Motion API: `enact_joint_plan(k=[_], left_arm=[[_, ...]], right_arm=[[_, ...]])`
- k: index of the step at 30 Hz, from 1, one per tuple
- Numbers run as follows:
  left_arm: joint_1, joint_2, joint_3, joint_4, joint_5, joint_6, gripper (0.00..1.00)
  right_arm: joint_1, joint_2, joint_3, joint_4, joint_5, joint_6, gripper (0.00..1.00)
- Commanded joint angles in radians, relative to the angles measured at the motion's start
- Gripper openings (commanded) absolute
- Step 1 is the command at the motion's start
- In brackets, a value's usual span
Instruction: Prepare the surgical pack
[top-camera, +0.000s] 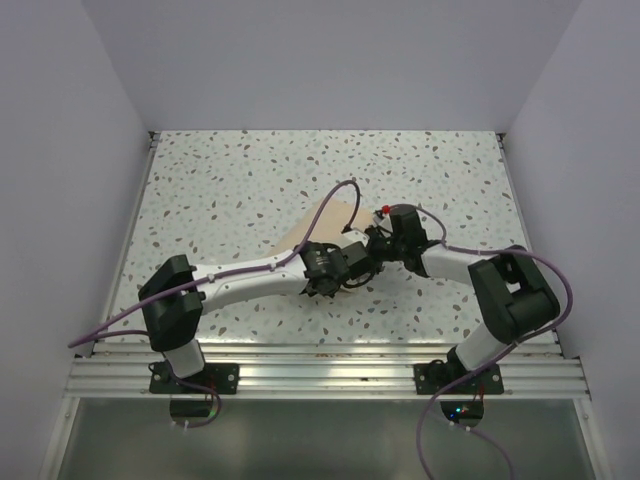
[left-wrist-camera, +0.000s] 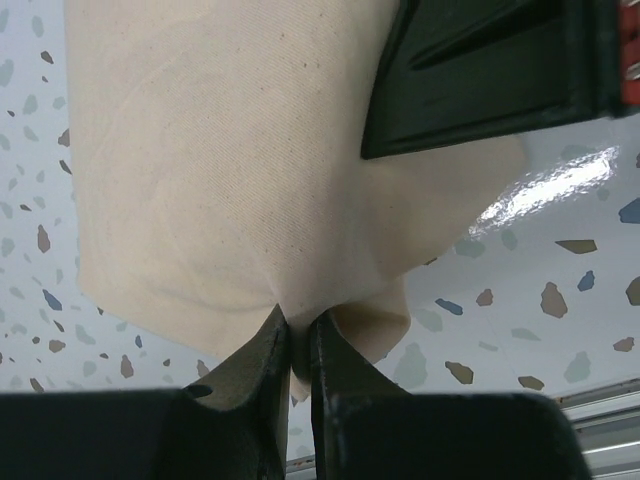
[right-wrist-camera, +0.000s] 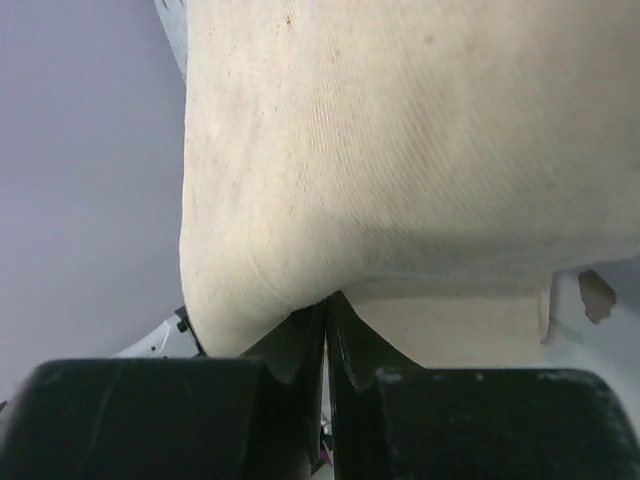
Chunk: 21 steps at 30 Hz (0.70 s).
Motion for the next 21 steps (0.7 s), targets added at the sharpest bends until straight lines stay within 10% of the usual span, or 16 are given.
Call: enact_joint_plan(k=[1,11,21], left_arm=[[-0.001,-0.049,0.088,0.054,0.020,0.030,0.00],[-0.001,-0.009,0.133,0.090,0.089,0.067,0.00],[0.000,-0.020,0.080,0.100,0.130,0.033,0.00]], right_arm=[[0.045,0.042,0.033,0.173,0.051,0.076,0.06],[0.079,0.078,-0.051,0.622,0.330,0.231,0.00],[0.075,0.221,0.013,0.563,0.263,0.247,0.00]])
